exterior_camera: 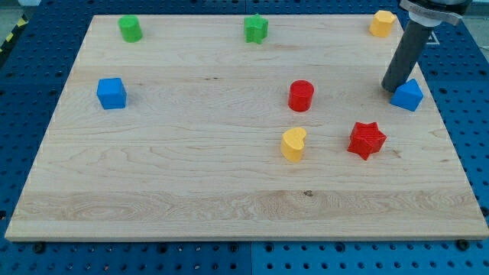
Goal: Push the red star parallel below the blue cube
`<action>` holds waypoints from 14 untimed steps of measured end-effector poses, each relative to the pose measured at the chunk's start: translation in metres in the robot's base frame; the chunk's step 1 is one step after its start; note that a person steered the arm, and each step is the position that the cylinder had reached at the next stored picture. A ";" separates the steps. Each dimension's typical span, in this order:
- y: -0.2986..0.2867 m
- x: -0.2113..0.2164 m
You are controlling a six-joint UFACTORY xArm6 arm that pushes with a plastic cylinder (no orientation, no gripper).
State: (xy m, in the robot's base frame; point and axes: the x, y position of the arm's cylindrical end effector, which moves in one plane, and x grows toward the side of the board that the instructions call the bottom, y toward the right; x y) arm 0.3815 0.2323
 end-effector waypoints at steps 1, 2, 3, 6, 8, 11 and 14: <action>-0.028 -0.006; -0.032 -0.006; -0.032 -0.006; -0.049 0.013; -0.049 0.074; -0.049 0.124; -0.046 0.169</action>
State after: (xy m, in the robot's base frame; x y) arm 0.5507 0.1864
